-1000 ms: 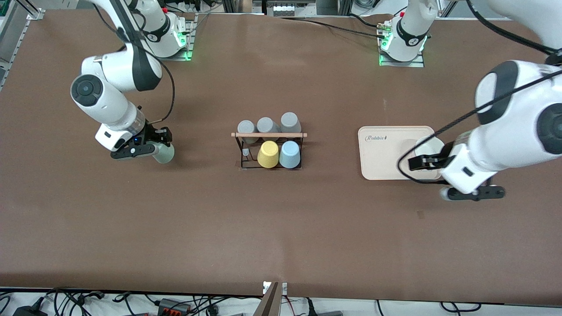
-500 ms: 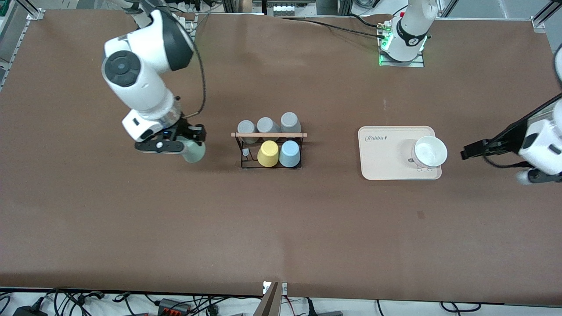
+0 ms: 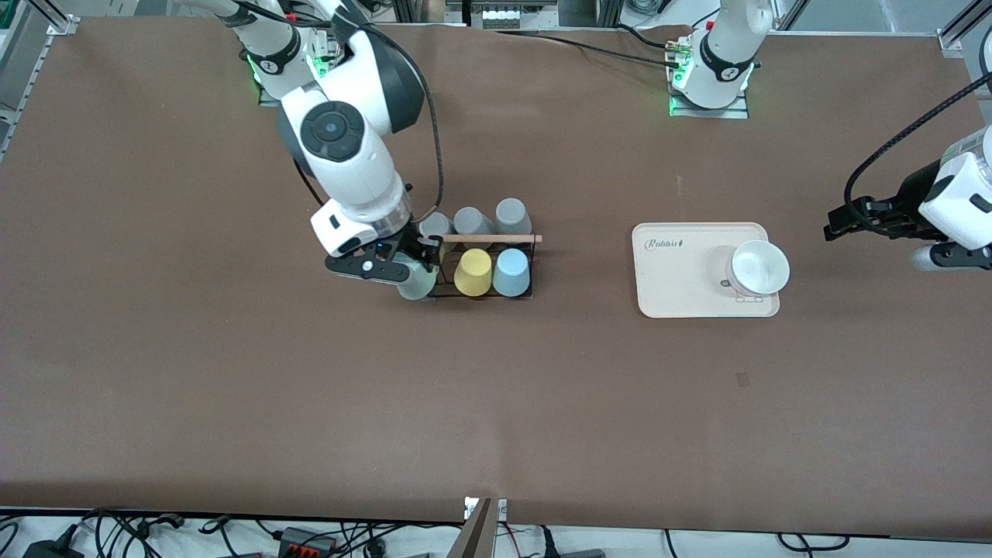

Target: Hang scattered cups on rack with three cups

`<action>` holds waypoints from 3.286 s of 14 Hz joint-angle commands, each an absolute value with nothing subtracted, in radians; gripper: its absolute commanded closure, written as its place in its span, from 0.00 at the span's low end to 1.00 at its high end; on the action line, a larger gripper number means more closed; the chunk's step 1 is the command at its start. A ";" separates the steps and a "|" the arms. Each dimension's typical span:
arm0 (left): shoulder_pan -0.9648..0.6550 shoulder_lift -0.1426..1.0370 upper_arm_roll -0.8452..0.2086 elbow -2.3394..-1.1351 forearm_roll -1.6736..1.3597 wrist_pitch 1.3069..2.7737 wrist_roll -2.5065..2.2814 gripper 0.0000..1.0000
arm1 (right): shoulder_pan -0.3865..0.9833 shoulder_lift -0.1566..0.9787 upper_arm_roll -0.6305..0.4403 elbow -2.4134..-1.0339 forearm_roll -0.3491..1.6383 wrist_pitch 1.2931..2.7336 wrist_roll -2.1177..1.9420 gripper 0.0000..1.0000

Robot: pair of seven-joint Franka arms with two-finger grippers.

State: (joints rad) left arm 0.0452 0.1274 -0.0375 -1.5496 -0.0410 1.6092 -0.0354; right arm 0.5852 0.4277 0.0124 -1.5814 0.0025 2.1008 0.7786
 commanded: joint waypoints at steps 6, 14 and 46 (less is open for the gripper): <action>0.072 0.054 -0.044 -1.623 -0.025 1.626 -0.014 0.00 | 0.629 0.491 0.002 -1.565 -0.002 2.086 0.808 0.79; 0.083 0.055 -0.043 -1.600 -0.076 1.628 -0.020 0.00 | 0.629 0.525 0.003 -1.577 0.002 2.097 0.808 0.73; 0.043 0.097 -0.035 -1.572 -0.002 1.672 -0.006 0.00 | -0.037 0.084 -0.008 -1.520 0.000 1.587 0.183 0.00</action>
